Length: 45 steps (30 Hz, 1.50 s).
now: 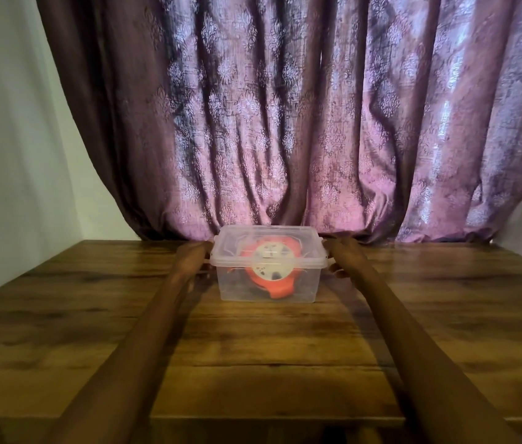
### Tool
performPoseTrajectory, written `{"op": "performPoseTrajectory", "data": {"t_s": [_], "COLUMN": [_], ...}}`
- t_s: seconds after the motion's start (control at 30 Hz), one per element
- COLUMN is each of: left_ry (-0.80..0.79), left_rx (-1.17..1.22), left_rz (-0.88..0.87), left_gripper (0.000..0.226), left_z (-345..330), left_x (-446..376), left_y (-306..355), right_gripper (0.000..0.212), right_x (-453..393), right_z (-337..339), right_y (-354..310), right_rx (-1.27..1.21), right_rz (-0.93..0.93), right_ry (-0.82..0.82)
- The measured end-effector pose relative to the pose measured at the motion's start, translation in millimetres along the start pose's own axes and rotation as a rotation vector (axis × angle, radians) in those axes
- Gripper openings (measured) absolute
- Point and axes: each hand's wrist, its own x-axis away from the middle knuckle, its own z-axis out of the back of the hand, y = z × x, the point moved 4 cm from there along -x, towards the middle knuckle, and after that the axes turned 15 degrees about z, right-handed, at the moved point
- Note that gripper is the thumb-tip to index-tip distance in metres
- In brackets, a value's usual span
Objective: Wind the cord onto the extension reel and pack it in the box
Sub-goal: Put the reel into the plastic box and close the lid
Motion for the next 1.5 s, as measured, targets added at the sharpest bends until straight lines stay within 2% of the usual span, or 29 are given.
{"op": "performPoseTrajectory", "data": {"t_s": [0.1,0.2,0.4,0.63,0.87,0.97,1.03,1.13,1.23,1.37,1.5], "left_ry": [-0.070,-0.101,-0.157,-0.247,-0.337,-0.298,-0.215,-0.219,-0.297,-0.287,-0.309], "left_rx": [0.063,0.058,0.138,0.165,0.203,0.167,0.135,0.098,0.188,0.312,0.432], "left_rz": [0.081,0.130,0.231,0.365,0.309,0.255,0.195,0.154,0.169,0.151,0.145], "left_gripper": [0.024,0.035,0.016,0.015,0.017,0.020,0.029,0.041,0.037,0.026,0.028], "left_z": [-1.6,-4.8,-9.5,-11.5,-12.8,-11.7,-9.0,-10.2,-13.4,-8.8,-12.6], "left_x": [-7.4,-16.3,-31.4,-44.1,-51.9,-49.8,-45.6,-40.3,-38.0,-38.9,-37.2], "left_y": [-1.2,-2.1,-4.9,-1.1,-5.8,-14.6,-22.2,-28.1,-31.3,-31.8,-28.3], "right_gripper": [0.021,0.021,0.034,0.022,0.019,0.032,0.052,0.067,0.061,0.047,0.028], "right_x": [0.1,-5.5,-14.9,-18.7,-21.1,-13.9,-5.6,2.7,5.7,10.7,13.3], "right_z": [0.5,1.4,-1.1,-7.5,-8.5,-6.9,-5.6,-12.0,-22.5,-23.1,-24.5], "right_y": [10.8,15.0,19.7,29.1,33.0,35.9,40.2,46.2,43.5,40.3,34.8], "right_rx": [-0.177,-0.257,-0.151,-0.249,-0.281,-0.245,-0.208,-0.241,-0.386,-0.505,-0.621], "right_rz": [-0.156,-0.188,-0.230,-0.303,-0.260,-0.214,-0.239,-0.279,-0.223,-0.212,-0.240], "right_ry": [-0.104,-0.121,-0.139,-0.169,-0.117,-0.047,-0.013,-0.054,-0.085,-0.006,0.021]}}
